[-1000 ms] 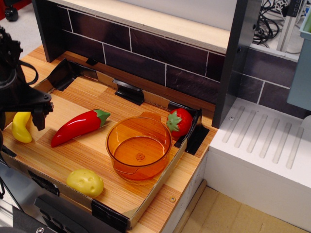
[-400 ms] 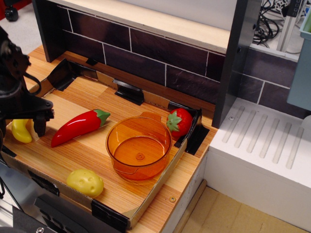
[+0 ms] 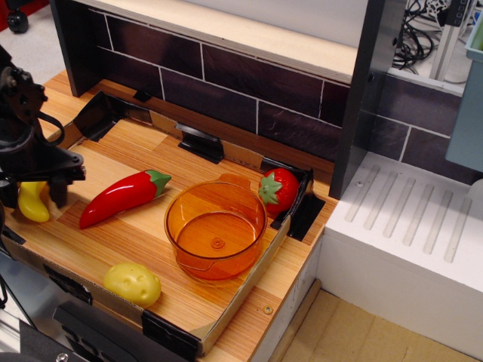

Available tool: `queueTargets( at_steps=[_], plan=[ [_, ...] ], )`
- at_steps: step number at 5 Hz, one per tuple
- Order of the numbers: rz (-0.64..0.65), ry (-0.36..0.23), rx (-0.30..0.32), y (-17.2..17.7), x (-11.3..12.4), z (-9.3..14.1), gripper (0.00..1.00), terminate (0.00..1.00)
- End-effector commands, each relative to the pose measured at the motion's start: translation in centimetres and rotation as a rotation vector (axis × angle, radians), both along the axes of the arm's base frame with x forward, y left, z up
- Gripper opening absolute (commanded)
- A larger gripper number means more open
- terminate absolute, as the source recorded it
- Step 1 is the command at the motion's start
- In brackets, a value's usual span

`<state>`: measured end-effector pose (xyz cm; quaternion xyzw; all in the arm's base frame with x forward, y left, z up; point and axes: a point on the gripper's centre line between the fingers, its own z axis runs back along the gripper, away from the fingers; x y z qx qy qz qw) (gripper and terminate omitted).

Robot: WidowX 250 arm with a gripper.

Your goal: Put banana in pot

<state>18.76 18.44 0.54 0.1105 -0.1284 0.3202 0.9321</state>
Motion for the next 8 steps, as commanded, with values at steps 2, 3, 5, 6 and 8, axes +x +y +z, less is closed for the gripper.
queueTargets(
  at_steps=[2, 3, 5, 6, 8],
  plan=[
    [0.045, -0.158, 0.001, -0.6, 0.5, 5.6, 0.00, 0.00],
    [0.069, -0.193, -0.028, -3.1, 0.8, 8.5, 0.00, 0.00],
    [-0.001, -0.089, -0.052, -9.5, 2.1, 8.8, 0.00, 0.00],
    [-0.047, -0.064, -0.050, -12.4, 2.5, 8.2, 0.00, 0.00],
    [-0.137, -0.074, -0.076, -16.2, 3.7, 7.7, 0.00, 0.00]
  ],
)
